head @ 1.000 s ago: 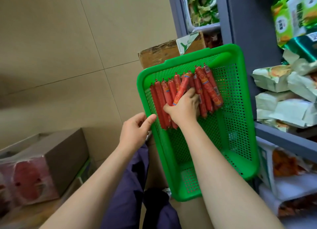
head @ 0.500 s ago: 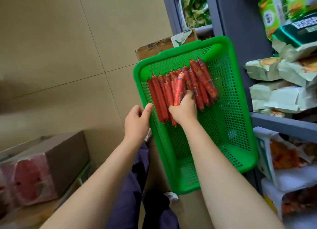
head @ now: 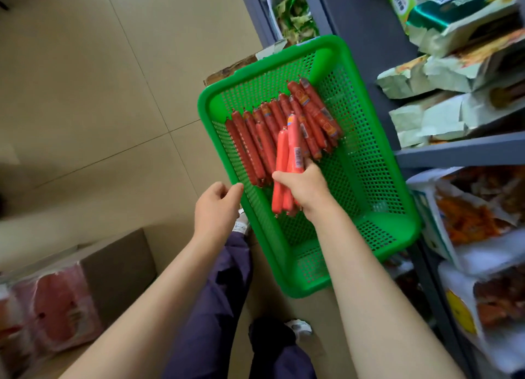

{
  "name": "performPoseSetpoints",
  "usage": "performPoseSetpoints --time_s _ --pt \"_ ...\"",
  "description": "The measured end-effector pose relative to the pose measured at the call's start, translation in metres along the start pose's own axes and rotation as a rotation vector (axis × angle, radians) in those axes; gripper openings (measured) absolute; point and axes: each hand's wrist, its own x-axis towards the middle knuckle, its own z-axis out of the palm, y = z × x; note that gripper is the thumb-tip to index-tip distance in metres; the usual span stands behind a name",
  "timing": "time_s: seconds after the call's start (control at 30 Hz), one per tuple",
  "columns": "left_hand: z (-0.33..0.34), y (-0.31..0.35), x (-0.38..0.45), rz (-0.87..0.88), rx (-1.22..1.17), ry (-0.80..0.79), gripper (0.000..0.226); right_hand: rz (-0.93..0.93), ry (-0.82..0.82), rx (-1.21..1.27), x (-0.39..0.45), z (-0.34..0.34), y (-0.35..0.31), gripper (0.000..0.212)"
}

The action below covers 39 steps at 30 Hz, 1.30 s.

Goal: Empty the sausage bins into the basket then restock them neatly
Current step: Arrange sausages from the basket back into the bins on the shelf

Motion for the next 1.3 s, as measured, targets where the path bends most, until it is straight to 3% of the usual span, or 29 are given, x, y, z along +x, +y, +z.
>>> performPoseSetpoints --time_s 0.07,0.13,0.23,0.3,0.43,0.63,0.87,1.03,1.13,1.3 --pt "0.005 0.016 -0.018 0.013 -0.080 -0.062 0.042 0.014 -0.175 0.243 -0.037 -0.020 -0.002 0.028" --pt "0.012 0.040 -0.044 0.017 -0.195 -0.232 0.036 -0.012 -0.296 0.338 -0.076 -0.040 -0.004 0.027" --pt "0.018 0.079 -0.099 0.038 -0.379 -0.635 0.034 -0.079 -0.356 0.433 -0.135 -0.069 -0.008 0.026" --pt "0.018 0.096 -0.140 0.086 -0.435 -0.745 0.033 -0.129 -0.350 0.480 -0.175 -0.090 -0.012 0.023" --pt "0.011 0.125 -0.230 0.257 -0.382 -0.723 0.018 -0.225 -0.315 0.548 -0.265 -0.139 -0.026 0.035" --pt "0.008 0.158 -0.378 0.376 -0.307 -0.580 0.032 -0.326 -0.194 0.585 -0.401 -0.215 -0.028 0.027" --pt "0.021 0.169 -0.534 0.626 -0.318 -0.823 0.023 -0.522 -0.083 0.587 -0.529 -0.311 0.007 0.033" --pt "0.053 0.166 -0.635 0.727 -0.393 -0.853 0.021 -0.702 0.048 0.501 -0.599 -0.369 0.036 0.031" --pt "0.075 0.159 -0.685 0.794 -0.399 -0.845 0.025 -0.722 0.180 0.436 -0.626 -0.401 0.056 0.022" --pt "0.105 0.151 -0.741 0.925 -0.235 -0.921 0.033 -0.689 0.366 0.450 -0.658 -0.443 0.088 0.031"
